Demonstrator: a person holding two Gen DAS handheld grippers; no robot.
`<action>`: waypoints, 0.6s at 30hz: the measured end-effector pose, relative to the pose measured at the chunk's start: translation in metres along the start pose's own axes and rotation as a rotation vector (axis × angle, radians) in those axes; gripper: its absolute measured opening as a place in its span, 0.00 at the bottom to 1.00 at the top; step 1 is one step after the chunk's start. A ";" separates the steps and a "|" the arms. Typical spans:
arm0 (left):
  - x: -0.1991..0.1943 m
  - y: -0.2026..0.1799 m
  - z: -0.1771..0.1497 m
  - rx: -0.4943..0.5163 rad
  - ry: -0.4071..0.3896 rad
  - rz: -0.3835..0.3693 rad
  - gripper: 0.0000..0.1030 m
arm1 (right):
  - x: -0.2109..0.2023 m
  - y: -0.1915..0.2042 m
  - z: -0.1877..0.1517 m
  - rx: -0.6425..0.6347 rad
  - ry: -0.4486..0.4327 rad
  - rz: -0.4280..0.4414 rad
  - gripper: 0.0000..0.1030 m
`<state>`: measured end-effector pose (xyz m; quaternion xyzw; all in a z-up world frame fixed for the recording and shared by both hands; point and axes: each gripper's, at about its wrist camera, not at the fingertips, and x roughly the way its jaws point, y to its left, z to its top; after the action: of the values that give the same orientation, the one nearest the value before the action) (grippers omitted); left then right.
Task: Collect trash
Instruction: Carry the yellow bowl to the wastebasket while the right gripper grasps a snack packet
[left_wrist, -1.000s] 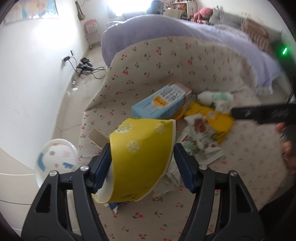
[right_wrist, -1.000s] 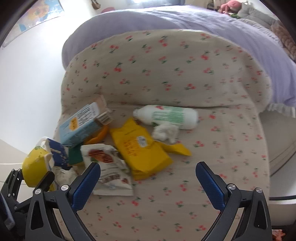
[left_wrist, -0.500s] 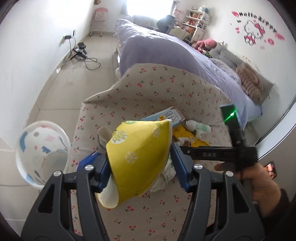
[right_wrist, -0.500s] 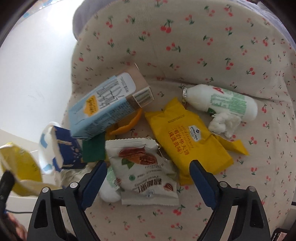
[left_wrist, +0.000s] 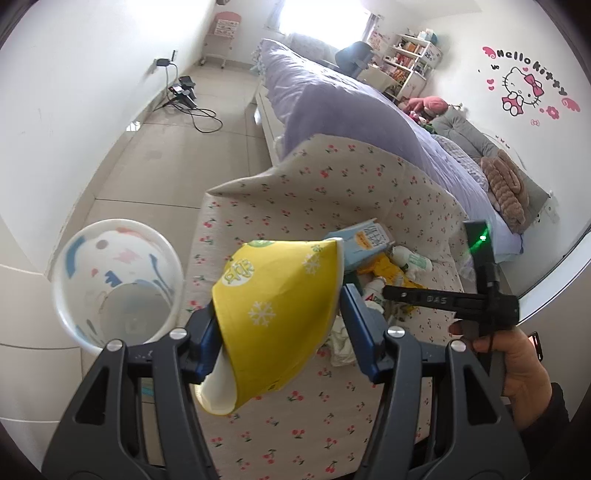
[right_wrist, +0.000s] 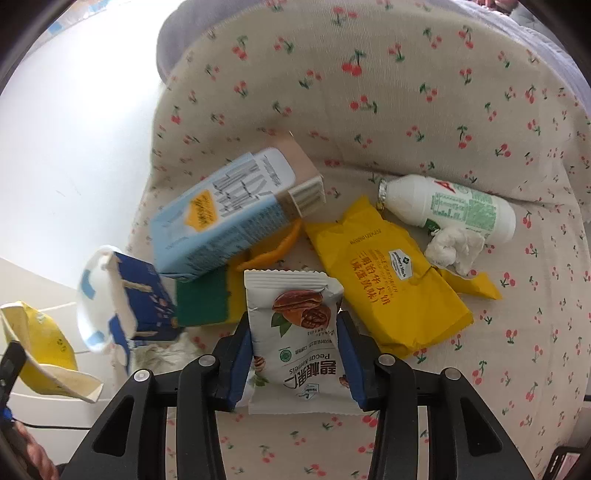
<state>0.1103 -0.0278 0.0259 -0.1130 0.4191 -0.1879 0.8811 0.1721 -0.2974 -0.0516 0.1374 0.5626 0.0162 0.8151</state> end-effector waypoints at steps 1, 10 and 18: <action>-0.003 0.004 0.000 -0.006 -0.007 0.004 0.59 | -0.004 0.004 -0.001 0.001 -0.013 0.004 0.43; -0.026 0.043 0.002 -0.049 -0.063 0.054 0.59 | -0.053 0.029 -0.005 -0.018 -0.112 0.091 0.43; -0.040 0.079 0.004 -0.076 -0.090 0.127 0.60 | -0.078 0.076 -0.003 -0.096 -0.170 0.170 0.43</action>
<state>0.1091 0.0610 0.0285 -0.1279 0.3925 -0.1103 0.9041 0.1505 -0.2375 0.0370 0.1463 0.4763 0.1005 0.8612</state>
